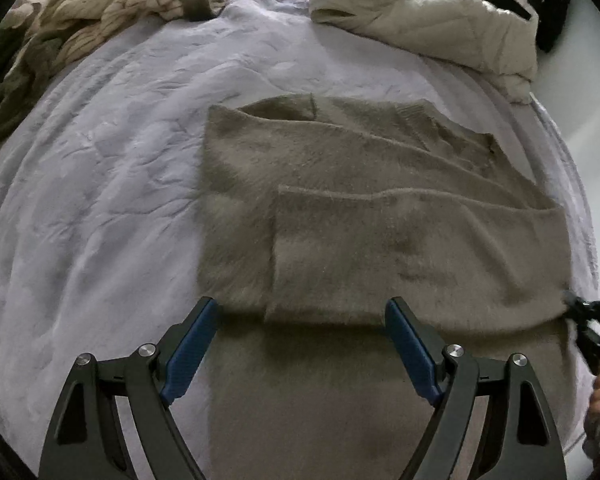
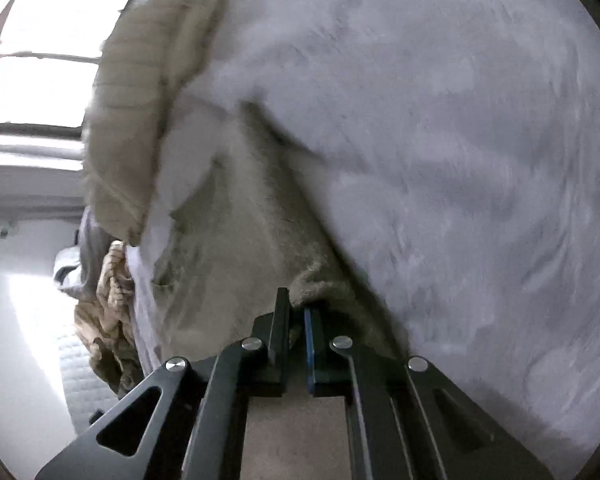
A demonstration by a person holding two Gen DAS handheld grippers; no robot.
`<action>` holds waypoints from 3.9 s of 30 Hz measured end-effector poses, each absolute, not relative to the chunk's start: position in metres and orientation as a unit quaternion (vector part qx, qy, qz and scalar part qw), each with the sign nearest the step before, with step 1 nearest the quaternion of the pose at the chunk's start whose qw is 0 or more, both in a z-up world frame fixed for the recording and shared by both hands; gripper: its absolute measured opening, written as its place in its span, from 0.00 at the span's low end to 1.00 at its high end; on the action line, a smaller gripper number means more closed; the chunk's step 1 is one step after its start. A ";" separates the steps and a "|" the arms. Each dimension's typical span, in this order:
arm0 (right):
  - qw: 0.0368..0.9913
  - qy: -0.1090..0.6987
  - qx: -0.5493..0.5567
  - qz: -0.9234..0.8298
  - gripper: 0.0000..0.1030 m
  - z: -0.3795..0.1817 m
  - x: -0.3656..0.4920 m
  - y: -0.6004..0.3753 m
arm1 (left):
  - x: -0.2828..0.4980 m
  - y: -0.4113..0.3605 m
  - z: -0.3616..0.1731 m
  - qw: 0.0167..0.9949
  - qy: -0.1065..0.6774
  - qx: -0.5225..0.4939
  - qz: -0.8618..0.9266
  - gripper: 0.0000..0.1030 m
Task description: Fold small clothes
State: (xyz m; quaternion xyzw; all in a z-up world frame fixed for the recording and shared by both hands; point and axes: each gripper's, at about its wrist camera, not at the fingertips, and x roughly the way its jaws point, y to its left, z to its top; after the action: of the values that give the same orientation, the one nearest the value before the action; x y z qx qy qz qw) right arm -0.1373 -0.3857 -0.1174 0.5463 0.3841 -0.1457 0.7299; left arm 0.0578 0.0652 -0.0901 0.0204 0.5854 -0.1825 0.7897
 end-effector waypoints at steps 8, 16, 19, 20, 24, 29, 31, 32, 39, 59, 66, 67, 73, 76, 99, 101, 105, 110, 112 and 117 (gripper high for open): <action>0.716 0.440 0.524 -0.139 0.12 -0.128 -0.150 -0.390 | 0.057 0.056 -0.097 0.783 0.593 0.056 -0.178 0.83; 0.725 0.505 0.451 -0.125 0.49 -0.088 -0.165 -0.354 | 0.032 0.062 -0.069 0.771 0.609 0.082 -0.169 0.83; 0.727 0.525 0.426 -0.123 0.49 -0.075 -0.170 -0.338 | 0.019 0.057 -0.064 0.763 0.615 0.097 -0.173 0.83; 0.727 0.530 0.420 -0.121 0.50 -0.070 -0.174 -0.334 | 0.014 0.054 -0.062 0.759 0.617 0.103 -0.179 0.83; 0.723 0.543 0.414 -0.106 0.61 -0.059 -0.181 -0.321 | -0.007 0.041 -0.049 0.751 0.618 0.120 -0.199 0.83; 0.721 0.562 0.397 -0.086 0.79 -0.050 -0.186 -0.307 | -0.028 0.030 -0.032 0.743 0.626 0.108 -0.209 0.83; 0.719 0.568 0.393 -0.077 0.79 -0.049 -0.188 -0.305 | -0.037 0.026 -0.028 0.744 0.624 0.113 -0.209 0.83; 0.719 0.570 0.390 -0.073 0.80 -0.048 -0.189 -0.304 | -0.041 0.024 -0.025 0.744 0.624 0.114 -0.210 0.83; 0.718 0.578 0.388 -0.033 0.86 -0.050 -0.194 -0.306 | -0.064 0.019 -0.015 0.748 0.630 0.106 -0.181 0.83; 0.702 0.610 0.368 -0.011 1.00 -0.070 -0.218 -0.270 | -0.114 0.068 -0.025 0.743 0.650 0.064 -0.143 0.83; 0.699 0.618 0.357 -0.034 1.00 -0.081 -0.261 -0.244 | -0.137 0.112 -0.048 0.726 0.665 0.043 -0.171 0.83; 0.697 0.621 0.356 -0.035 1.00 -0.085 -0.269 -0.240 | -0.141 0.120 -0.050 0.725 0.666 0.039 -0.172 0.83; 0.685 0.633 0.356 -0.057 1.00 -0.107 -0.317 -0.231 | -0.156 0.168 -0.069 0.715 0.674 0.016 -0.184 0.83; 0.681 0.634 0.360 -0.062 1.00 -0.118 -0.338 -0.230 | -0.166 0.181 -0.084 0.700 0.686 0.003 -0.199 0.83; 0.699 0.568 0.433 -0.030 0.10 -0.123 -0.371 -0.221 | -0.207 0.180 -0.104 0.632 0.697 -0.067 -0.332 0.11; 0.700 0.542 0.465 -0.017 0.09 -0.112 -0.373 -0.229 | -0.202 0.184 -0.091 0.630 0.689 -0.104 -0.343 0.11; 0.710 0.485 0.510 0.008 0.09 -0.082 -0.361 -0.247 | -0.186 0.191 -0.056 0.646 0.660 -0.157 -0.350 0.11; 0.735 0.426 0.528 0.029 0.09 -0.041 -0.313 -0.279 | -0.142 0.189 -0.014 0.686 0.616 -0.172 -0.346 0.11; 0.744 0.412 0.525 0.041 0.09 -0.025 -0.284 -0.292 | -0.115 0.186 -0.002 0.696 0.602 -0.183 -0.345 0.11; 0.766 0.402 0.498 0.059 0.09 -0.004 -0.196 -0.321 | -0.049 0.149 0.020 0.730 0.568 -0.168 -0.340 0.11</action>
State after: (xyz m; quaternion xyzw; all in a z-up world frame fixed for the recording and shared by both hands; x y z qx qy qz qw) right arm -0.1965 -0.3212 -0.0039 0.4981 0.4017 0.0593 0.7662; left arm -0.0486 0.1494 0.0199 -0.1677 0.5685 -0.3398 0.7303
